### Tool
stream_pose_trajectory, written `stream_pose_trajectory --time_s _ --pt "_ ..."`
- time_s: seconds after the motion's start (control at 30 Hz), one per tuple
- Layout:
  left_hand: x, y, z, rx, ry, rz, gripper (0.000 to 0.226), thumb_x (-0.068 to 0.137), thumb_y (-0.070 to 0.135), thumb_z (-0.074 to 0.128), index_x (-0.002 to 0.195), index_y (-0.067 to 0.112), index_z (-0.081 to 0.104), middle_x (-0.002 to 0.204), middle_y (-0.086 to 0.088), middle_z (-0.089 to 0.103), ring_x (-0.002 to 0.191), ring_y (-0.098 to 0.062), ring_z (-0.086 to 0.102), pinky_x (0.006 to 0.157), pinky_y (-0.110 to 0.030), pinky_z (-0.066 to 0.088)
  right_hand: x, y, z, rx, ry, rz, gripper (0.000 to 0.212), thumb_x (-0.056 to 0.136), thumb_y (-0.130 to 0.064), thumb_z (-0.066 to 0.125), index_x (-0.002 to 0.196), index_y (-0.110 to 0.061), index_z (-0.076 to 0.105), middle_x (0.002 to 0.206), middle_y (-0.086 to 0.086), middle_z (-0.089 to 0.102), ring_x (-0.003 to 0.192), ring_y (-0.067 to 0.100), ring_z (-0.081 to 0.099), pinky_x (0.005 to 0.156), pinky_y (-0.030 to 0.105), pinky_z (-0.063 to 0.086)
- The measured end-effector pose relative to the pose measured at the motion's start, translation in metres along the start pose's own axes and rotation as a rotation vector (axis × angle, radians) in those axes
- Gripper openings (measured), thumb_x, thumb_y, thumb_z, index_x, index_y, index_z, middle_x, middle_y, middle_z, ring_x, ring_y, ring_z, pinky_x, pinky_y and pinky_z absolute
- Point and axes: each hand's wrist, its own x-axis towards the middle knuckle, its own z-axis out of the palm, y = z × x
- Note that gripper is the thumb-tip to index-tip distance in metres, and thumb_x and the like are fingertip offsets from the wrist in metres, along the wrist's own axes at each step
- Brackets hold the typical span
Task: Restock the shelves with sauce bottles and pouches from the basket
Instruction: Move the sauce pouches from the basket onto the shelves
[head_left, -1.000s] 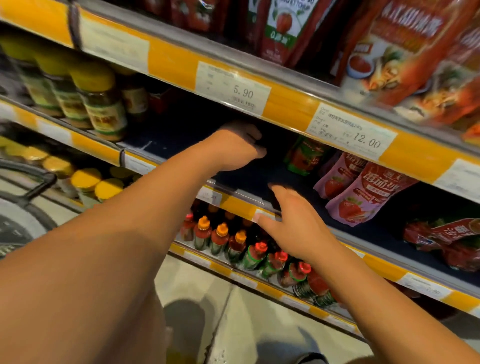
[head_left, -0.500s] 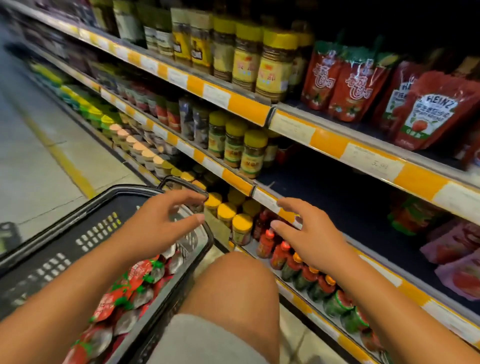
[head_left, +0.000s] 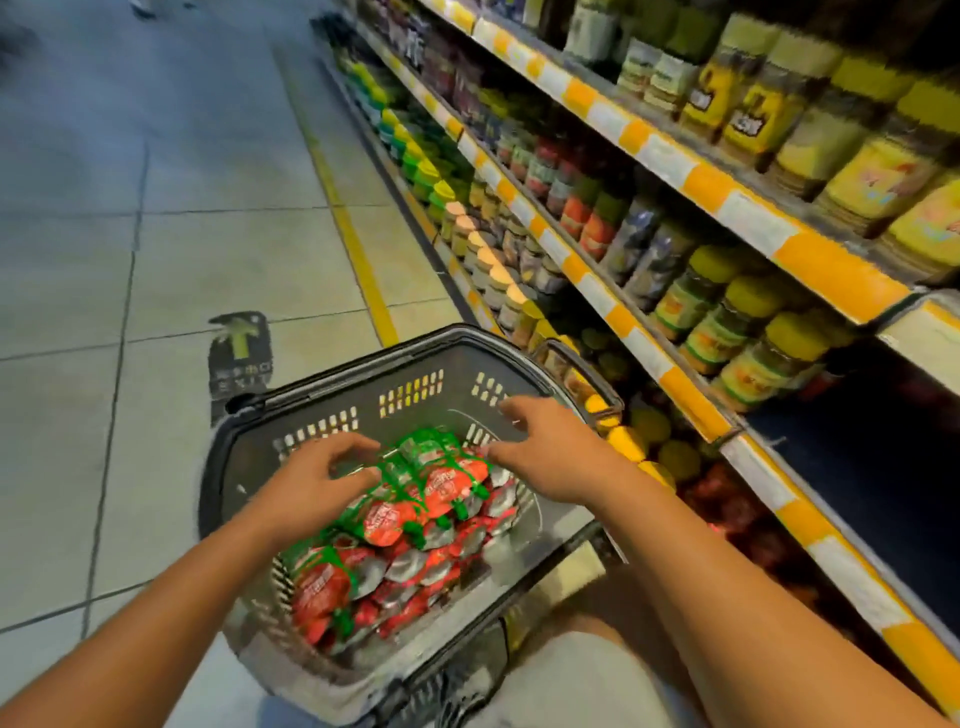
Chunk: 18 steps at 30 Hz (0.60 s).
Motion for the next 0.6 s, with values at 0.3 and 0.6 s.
stream_pose_trajectory --time_s 0.3,0.6 --pt "0.03 -0.072 0.025 0.116 -0.075 -0.362 0.028 0.087 0.023 0.076 0.114 0.021 0.069 0.111 -0.001 0.067 0.098 -0.02 0.066 0.085 -0.036 0.057 0.081 -0.021 0.092 -0.179 -0.366 0.168 0.037 0.101 -0.024 0.061 0.127 0.002 0.063 0.13 0.023 0.062 0.116 0.036 0.062 0.095 0.04 0.053" --pt "0.056 -0.093 0.097 0.39 -0.232 -0.365 0.061 0.084 0.02 0.072 0.143 0.02 0.054 0.135 -0.009 0.051 0.126 -0.03 0.053 0.104 -0.038 0.049 0.109 0.047 0.156 0.028 -0.376 0.318 0.04 0.092 -0.016 0.067 0.129 -0.005 0.058 0.127 0.017 0.064 0.111 0.033 0.062 0.088 0.034 0.051"
